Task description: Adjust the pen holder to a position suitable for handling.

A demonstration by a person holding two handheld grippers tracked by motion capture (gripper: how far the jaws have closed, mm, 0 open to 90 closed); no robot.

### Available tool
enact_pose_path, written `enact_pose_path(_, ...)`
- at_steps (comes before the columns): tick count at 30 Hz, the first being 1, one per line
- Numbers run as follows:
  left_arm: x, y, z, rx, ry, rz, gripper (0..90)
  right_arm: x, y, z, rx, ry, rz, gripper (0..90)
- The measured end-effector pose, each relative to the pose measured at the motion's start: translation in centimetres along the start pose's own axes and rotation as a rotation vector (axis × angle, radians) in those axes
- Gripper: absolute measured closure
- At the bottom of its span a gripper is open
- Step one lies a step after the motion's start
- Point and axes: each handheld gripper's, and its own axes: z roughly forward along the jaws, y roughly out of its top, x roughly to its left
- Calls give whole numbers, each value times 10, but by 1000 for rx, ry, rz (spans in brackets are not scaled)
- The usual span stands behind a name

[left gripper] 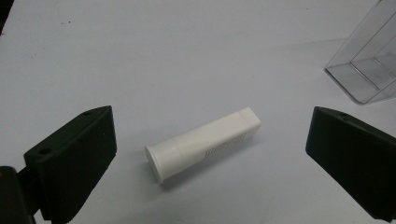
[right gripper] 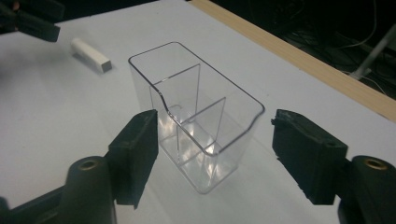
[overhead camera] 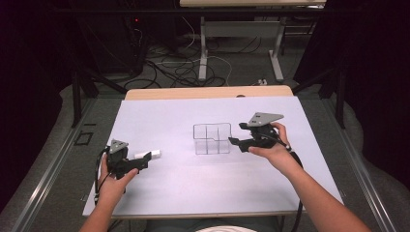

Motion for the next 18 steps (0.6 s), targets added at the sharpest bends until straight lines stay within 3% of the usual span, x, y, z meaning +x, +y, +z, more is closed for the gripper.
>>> enact_pose_path(3,0,0,-1,-5,0,-10,18,-3,-16,-11,-42,-47,90,209)
enact_pose_path(7,-1,0,1,-6,1,-9,18,-6,-38,-22,-75,-115,160,177)
enact_pose_path(12,0,0,1,3,-1,-13,18,-16,-62,-27,-35,-166,269,138)
enact_pose_path(15,2,0,2,9,1,-22,18,-24,-74,-30,-16,-196,368,48)
enact_pose_path(18,4,0,3,21,4,-30,18,-32,-84,-37,-31,-199,464,8)
